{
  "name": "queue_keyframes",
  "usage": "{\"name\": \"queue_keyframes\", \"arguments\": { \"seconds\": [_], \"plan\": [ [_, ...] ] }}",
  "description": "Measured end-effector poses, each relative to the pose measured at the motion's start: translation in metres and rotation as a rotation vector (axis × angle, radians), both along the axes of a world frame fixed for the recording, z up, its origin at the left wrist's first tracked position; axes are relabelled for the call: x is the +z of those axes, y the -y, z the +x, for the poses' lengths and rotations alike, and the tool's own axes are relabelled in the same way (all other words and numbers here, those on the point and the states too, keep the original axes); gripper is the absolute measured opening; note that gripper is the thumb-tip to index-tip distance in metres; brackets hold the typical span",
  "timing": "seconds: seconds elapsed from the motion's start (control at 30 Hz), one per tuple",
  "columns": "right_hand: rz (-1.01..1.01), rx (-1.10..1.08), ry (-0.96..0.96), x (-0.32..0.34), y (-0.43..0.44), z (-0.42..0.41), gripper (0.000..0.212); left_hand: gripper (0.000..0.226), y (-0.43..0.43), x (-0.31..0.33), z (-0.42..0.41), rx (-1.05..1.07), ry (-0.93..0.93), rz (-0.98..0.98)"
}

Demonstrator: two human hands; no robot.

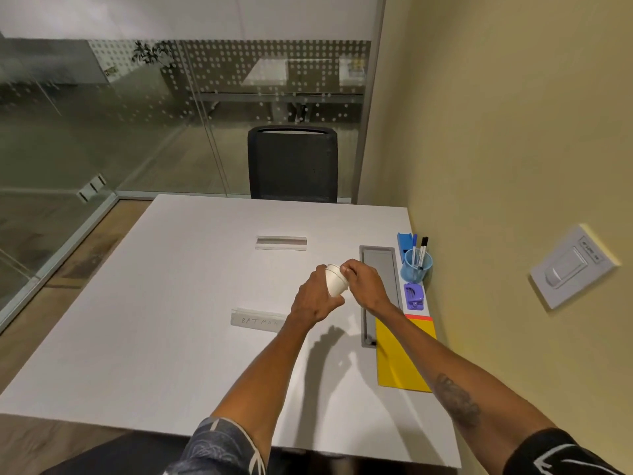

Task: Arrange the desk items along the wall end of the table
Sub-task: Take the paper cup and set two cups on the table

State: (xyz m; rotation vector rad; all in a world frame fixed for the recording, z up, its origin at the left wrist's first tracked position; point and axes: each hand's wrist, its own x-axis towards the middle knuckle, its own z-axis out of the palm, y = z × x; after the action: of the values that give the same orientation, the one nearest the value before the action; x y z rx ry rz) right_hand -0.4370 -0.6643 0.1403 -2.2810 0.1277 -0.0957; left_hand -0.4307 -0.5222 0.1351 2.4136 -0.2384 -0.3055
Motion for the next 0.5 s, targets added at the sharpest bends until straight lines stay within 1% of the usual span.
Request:
{"name": "queue_keyframes", "arguments": {
  "seconds": [0.1,0.2,0.3,0.33,0.43,0.5],
  "plan": [
    [0.028,-0.051,0.045,0.003,0.000,-0.013,0.023,0.073,-0.006,0.002,-0.012,-0.022,0.020,-0.004],
    [0.073,-0.023,0.059,0.008,0.001,-0.025,0.021,0.074,-0.012,0.005,-0.024,-0.028,0.036,-0.036],
    [0.184,-0.024,0.071,0.015,-0.002,-0.034,0.023,0.075,-0.015,0.012,-0.032,0.001,0.046,-0.088],
    [0.246,-0.041,0.057,0.018,-0.004,-0.036,0.028,0.075,-0.015,0.016,-0.035,0.017,0.053,-0.110],
    [0.469,-0.110,-0.084,0.027,-0.011,-0.041,0.058,0.076,-0.013,0.027,-0.041,0.061,0.071,-0.163],
    [0.557,-0.088,-0.167,0.030,-0.014,-0.044,0.073,0.076,-0.011,0.034,-0.045,0.064,0.076,-0.183]
  ]
}}
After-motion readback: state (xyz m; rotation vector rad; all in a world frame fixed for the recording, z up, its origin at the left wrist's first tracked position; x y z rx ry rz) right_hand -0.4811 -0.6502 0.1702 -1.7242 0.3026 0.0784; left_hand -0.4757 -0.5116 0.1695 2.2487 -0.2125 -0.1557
